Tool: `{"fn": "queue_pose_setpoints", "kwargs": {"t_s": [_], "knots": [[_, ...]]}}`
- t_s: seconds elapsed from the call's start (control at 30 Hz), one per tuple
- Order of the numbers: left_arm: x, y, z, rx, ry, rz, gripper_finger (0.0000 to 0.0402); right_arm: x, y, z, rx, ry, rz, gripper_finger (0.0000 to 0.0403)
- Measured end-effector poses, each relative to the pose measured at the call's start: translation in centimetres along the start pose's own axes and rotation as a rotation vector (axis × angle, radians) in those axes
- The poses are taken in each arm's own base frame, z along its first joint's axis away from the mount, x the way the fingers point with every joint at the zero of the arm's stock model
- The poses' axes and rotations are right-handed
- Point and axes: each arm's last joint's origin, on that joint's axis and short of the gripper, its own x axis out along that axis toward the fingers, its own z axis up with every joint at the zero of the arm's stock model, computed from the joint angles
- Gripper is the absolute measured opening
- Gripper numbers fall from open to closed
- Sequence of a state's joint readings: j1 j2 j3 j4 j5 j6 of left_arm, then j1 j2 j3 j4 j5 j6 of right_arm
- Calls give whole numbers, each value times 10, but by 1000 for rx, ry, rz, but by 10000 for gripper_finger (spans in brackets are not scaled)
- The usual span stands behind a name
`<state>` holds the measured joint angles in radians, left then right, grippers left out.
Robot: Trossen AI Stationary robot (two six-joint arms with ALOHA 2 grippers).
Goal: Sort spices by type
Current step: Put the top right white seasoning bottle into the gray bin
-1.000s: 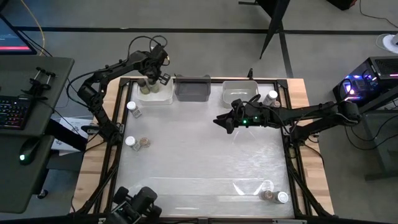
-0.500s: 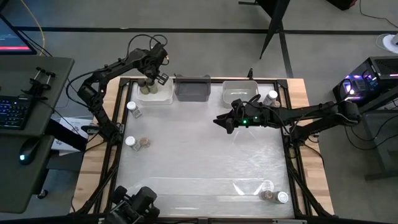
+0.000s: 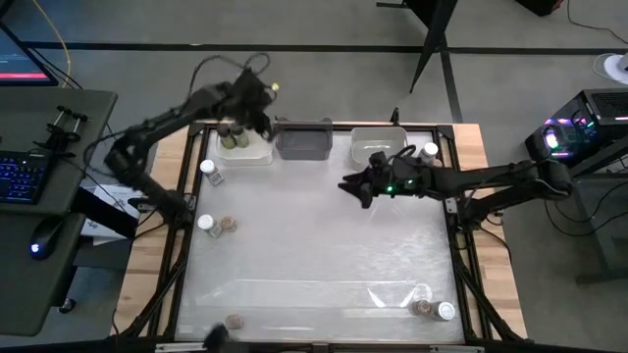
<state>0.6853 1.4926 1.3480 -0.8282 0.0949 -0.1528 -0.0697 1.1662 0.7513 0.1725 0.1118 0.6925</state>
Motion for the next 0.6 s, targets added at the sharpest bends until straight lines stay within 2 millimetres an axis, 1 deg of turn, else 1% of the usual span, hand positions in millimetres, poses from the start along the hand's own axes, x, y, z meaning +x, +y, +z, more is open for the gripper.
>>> {"fn": "queue_pose_setpoints", "kwargs": {"t_s": [0.13,0.23,0.3,0.37,0.43,0.5,0.6], "knots": [[-12,-44,-44,35,-147,-159,0,-17,-4,20,-1,-86,1,211],[-9,-66,-84,-25,-197,-293,0,-29,-5,31,0,-142,1,211],[-9,-77,-106,-76,-222,-388,0,-38,-11,36,-4,-145,-44,211],[-10,-84,-121,-106,-261,-469,0,-47,-19,43,40,-95,-190,211],[-10,-88,-130,-134,-301,-510,0,-57,-31,52,68,15,-399,211],[-10,-90,-133,-153,-325,-534,0,-68,-41,66,70,150,-606,211],[-12,-92,-130,-150,-367,-546,0,-84,-59,89,66,317,-915,211]]}}
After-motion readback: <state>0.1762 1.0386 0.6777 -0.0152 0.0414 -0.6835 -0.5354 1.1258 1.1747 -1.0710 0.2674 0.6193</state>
